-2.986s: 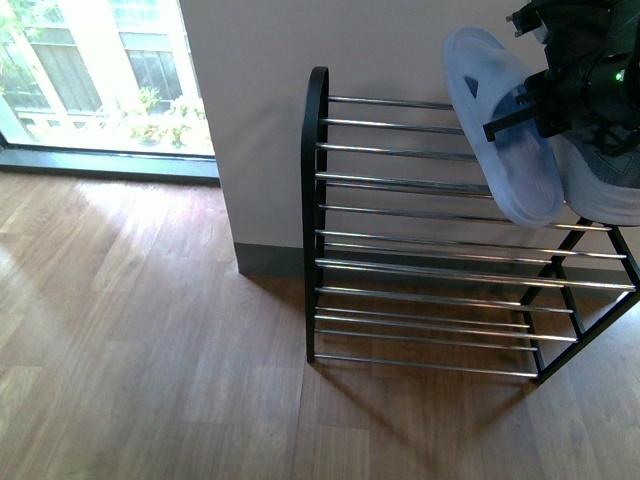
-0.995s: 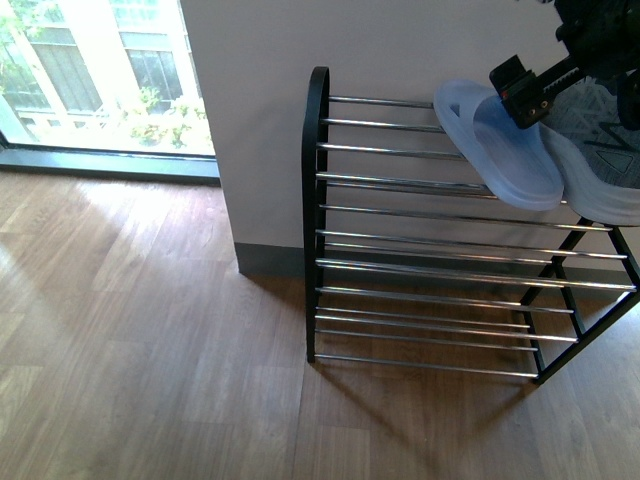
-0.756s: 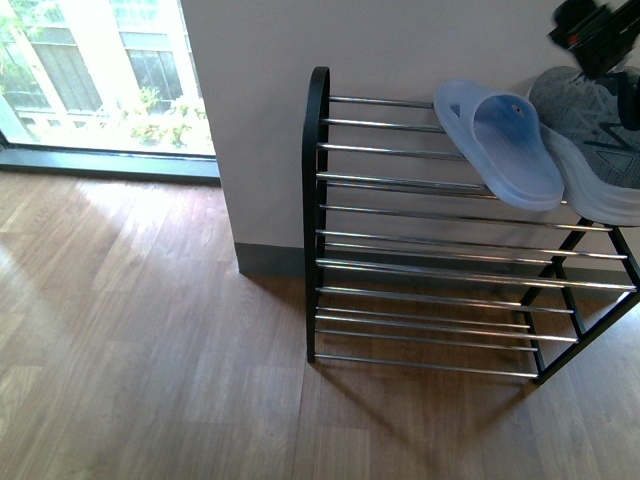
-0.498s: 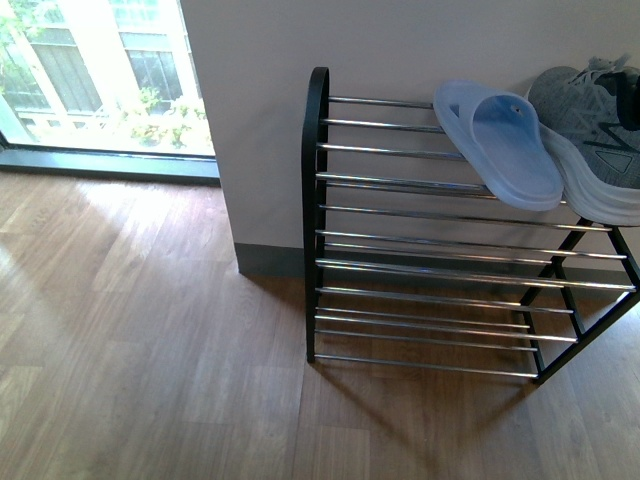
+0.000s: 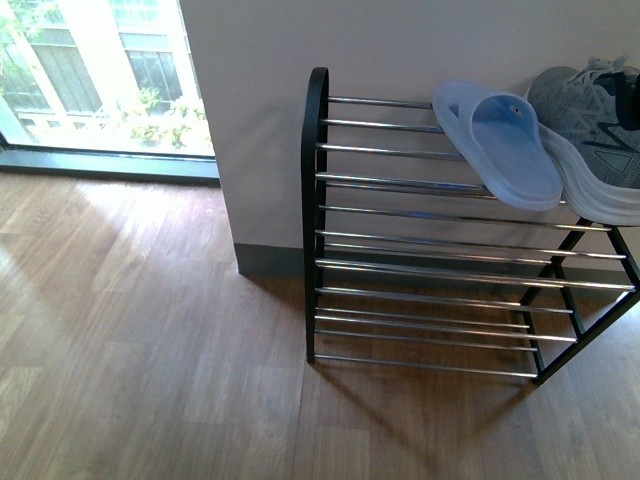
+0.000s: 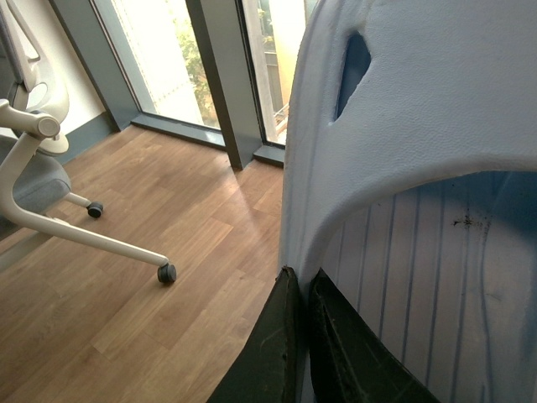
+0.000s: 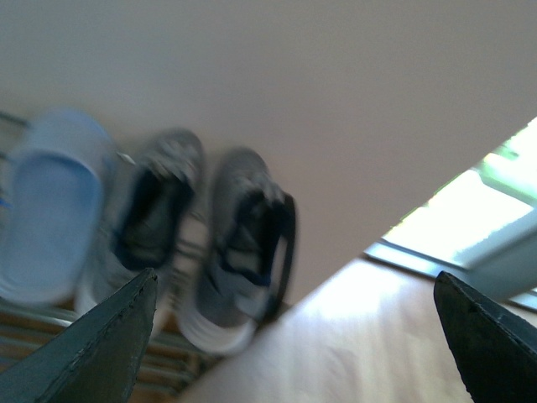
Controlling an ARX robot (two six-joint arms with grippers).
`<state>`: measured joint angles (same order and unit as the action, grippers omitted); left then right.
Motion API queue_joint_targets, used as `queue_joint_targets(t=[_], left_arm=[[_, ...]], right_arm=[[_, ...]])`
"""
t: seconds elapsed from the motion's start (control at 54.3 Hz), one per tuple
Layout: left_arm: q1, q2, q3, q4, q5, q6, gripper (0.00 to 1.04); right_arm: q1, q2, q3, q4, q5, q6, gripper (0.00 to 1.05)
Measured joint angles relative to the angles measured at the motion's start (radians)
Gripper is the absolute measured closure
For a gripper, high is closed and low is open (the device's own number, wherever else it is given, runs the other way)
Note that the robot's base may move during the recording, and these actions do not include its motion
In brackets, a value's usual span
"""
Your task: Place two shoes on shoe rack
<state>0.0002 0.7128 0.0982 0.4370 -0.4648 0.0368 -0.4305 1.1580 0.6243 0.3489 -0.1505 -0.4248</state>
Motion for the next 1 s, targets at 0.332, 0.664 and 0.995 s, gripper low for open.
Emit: queue_joint_targets(t=[0.332,0.664,0.995], left_arm=[[0.000,0.000,0.000,0.000,-0.001,0.000,1.03],[0.000,0.000,0.000,0.000,-0.001,0.000,1.03],[0.000,0.000,0.000,0.000,-0.001,0.000,1.03]], right_arm=[[0.122,-0.170,-0.309,0.317,-0.146,0.383,0.65],[0.241,-0.346,-0.459,0.290,-0.030,0.413,1.03],[0.315,-0.499,-0.537,0.213,0.040,0.414,1.03]])
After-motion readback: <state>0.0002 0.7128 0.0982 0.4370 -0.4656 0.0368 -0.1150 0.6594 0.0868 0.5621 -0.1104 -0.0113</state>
